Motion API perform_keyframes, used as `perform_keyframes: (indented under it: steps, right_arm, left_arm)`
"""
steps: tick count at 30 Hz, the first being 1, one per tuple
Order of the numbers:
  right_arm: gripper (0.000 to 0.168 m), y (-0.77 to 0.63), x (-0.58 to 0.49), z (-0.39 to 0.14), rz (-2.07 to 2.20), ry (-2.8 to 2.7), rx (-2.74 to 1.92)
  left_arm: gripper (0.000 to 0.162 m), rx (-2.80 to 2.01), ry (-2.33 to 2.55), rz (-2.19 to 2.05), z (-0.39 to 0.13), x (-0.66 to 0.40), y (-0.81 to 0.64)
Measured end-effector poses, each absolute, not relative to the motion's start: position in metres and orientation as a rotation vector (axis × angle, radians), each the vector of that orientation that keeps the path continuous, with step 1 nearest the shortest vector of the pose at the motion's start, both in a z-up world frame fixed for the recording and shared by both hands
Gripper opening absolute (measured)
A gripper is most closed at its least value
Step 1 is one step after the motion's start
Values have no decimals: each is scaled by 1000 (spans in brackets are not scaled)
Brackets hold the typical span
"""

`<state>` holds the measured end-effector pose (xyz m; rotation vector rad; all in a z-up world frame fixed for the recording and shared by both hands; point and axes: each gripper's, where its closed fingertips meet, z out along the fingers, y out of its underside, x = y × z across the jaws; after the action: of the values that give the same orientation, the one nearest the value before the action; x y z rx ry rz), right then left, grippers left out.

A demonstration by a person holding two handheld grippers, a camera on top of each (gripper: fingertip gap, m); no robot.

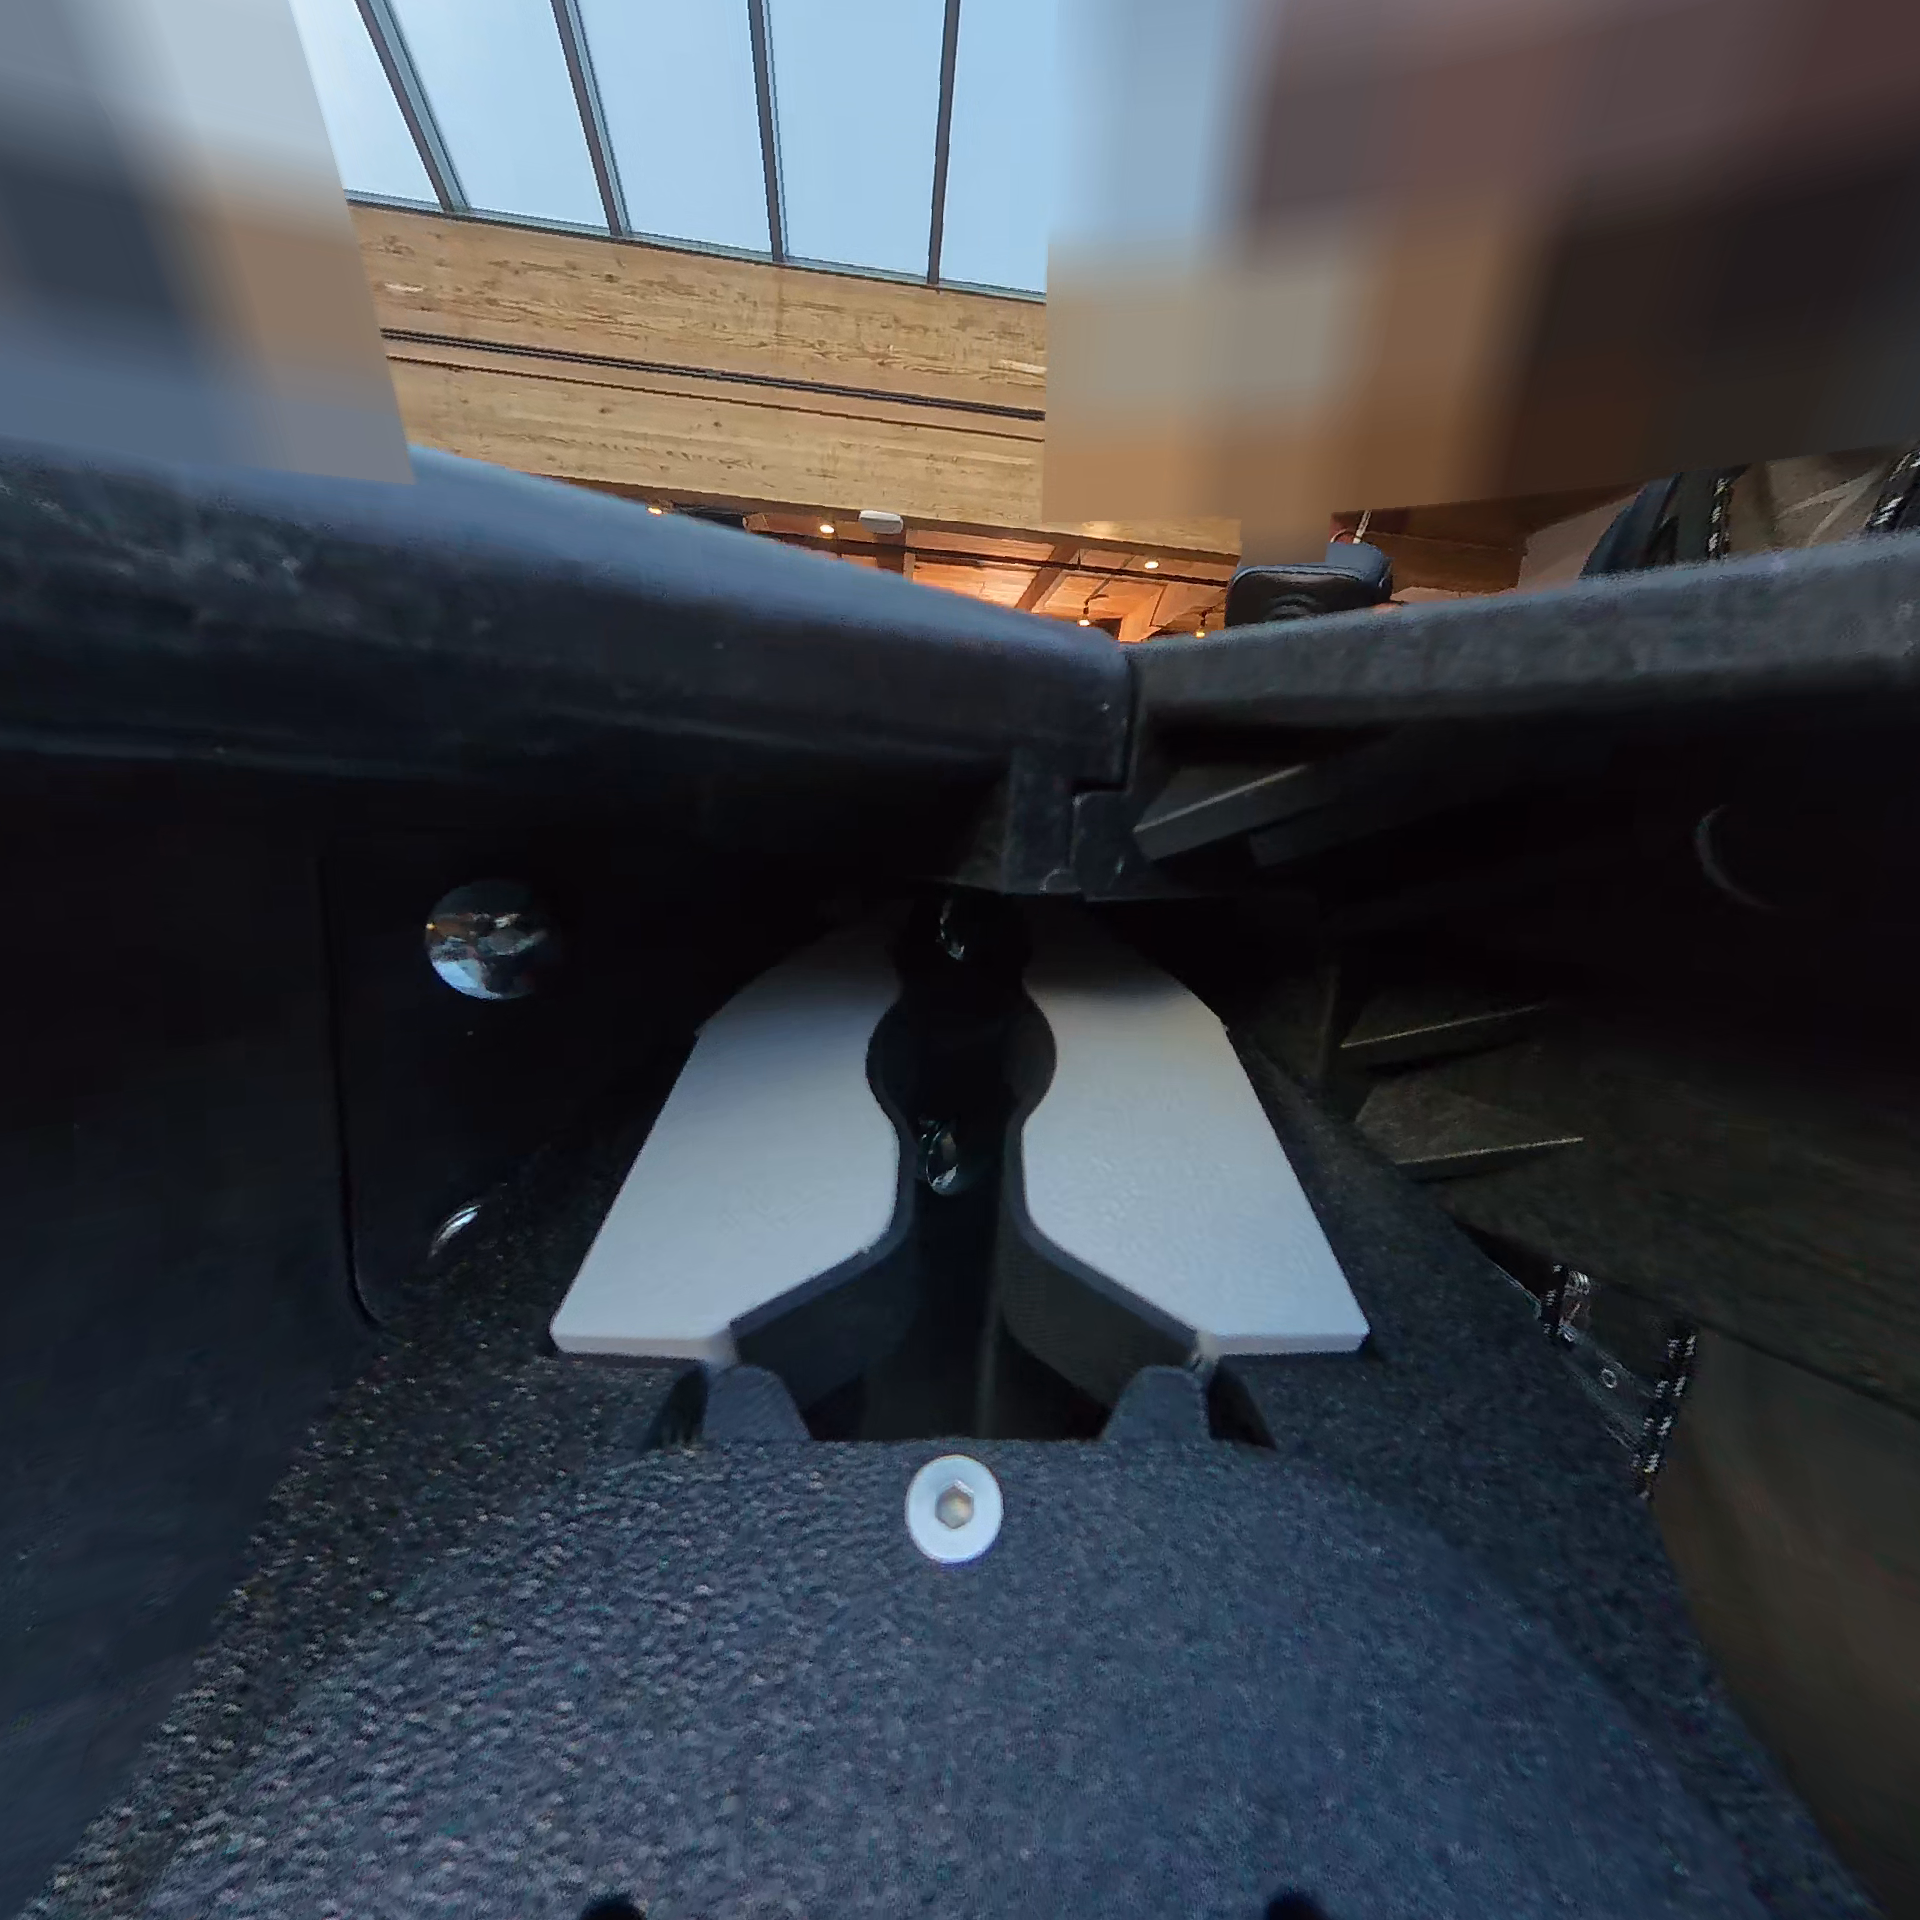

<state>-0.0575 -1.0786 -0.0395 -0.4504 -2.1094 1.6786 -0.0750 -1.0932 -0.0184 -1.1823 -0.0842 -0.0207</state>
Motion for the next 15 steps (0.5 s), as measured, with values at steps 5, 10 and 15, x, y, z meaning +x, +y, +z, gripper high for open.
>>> perform_keyframes:
  steps: [5,10,15]
  right_arm:
    - [92,-1078,-57,-40,1682,-2124,-434]
    - [92,-1078,-56,-39,1717,-2136,-427]
    - [93,-1078,-55,-39,1710,-2149,-418]
  left_arm:
    - [11,-1187,-81,-17,-18,-75,-1093]
    - [11,-1186,-82,-22,-18,-75,-1093]
    - [11,-1187,-84,-22,-18,-75,-1093]
